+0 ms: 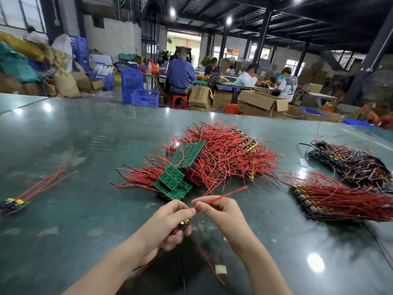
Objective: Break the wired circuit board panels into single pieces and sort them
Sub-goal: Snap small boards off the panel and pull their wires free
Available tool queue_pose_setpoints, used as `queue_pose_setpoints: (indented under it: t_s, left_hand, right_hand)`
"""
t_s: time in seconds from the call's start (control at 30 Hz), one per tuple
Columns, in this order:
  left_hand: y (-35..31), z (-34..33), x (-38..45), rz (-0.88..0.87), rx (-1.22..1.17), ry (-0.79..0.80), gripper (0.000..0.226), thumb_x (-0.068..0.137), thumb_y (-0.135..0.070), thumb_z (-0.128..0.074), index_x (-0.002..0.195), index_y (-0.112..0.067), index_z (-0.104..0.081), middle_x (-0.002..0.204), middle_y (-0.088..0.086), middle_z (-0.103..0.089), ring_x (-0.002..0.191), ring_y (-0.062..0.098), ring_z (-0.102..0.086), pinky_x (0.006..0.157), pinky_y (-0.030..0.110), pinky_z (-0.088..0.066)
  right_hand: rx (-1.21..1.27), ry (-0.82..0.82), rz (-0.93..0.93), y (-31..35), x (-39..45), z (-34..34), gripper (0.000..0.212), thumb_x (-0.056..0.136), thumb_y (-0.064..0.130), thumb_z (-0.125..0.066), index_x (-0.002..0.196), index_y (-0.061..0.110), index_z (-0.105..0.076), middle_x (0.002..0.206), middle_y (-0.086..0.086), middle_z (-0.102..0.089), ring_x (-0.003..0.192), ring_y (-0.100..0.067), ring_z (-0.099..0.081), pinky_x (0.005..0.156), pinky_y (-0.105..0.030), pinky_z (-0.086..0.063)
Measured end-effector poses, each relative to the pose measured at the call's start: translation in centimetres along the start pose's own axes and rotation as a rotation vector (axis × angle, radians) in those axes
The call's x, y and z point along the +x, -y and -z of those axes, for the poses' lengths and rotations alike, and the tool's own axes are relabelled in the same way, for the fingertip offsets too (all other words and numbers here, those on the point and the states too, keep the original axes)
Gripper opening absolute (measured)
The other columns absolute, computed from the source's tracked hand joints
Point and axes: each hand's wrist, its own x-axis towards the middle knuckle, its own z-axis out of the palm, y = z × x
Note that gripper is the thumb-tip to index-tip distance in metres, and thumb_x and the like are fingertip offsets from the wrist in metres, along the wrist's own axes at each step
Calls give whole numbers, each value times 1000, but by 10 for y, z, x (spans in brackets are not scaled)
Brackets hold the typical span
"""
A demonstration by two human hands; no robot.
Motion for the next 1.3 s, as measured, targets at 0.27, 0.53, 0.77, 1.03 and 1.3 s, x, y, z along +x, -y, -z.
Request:
queue_pose_setpoints:
  t_s: [0.27,0.53,0.77,1.03,1.3]
  left_hand:
    - [-2,4,-1,-119,111,-60,19,93,-19,-56,77,-12,-61,65,5,-63,38,9,-32,37,12,-16]
    - [3,11,2,-436,714,-207,19,87,-16,-65,69,-19,-66,65,-8,-68,66,7,-63,71,25,-48]
    - [5,10,3,-407,745,-253,19,87,-20,-65,67,-18,-64,62,-9,-65,63,7,-59,71,33,-47]
    - [1,6,1,-321,646,-300,23,87,-11,-63,64,-10,-63,56,-3,-65,51,0,-50,58,15,-39]
    - [-6,7,-1,-82,159,-53,22,93,-15,-55,72,-11,-60,64,5,-60,37,8,-28,38,13,-15]
  right_hand:
    - [-145,28,19,3,0,4,28,86,7,-65,66,24,-71,68,12,-70,70,2,-64,68,-10,-45]
    - [-210,53,-57,2,0,7,16,85,15,-68,70,20,-74,67,6,-69,67,0,-62,69,-15,-46]
    - [-303,-31,20,-1,2,4,33,89,18,-65,59,30,-70,58,13,-66,56,6,-54,58,-9,-37]
    - [-162,-193,-9,-4,8,10,33,94,29,-55,71,29,-77,66,-8,-60,61,-9,-44,62,-21,-36]
    - [212,-165,-134,1,9,13,51,100,38,-35,81,21,-79,82,-3,-74,70,-12,-49,72,-27,-38]
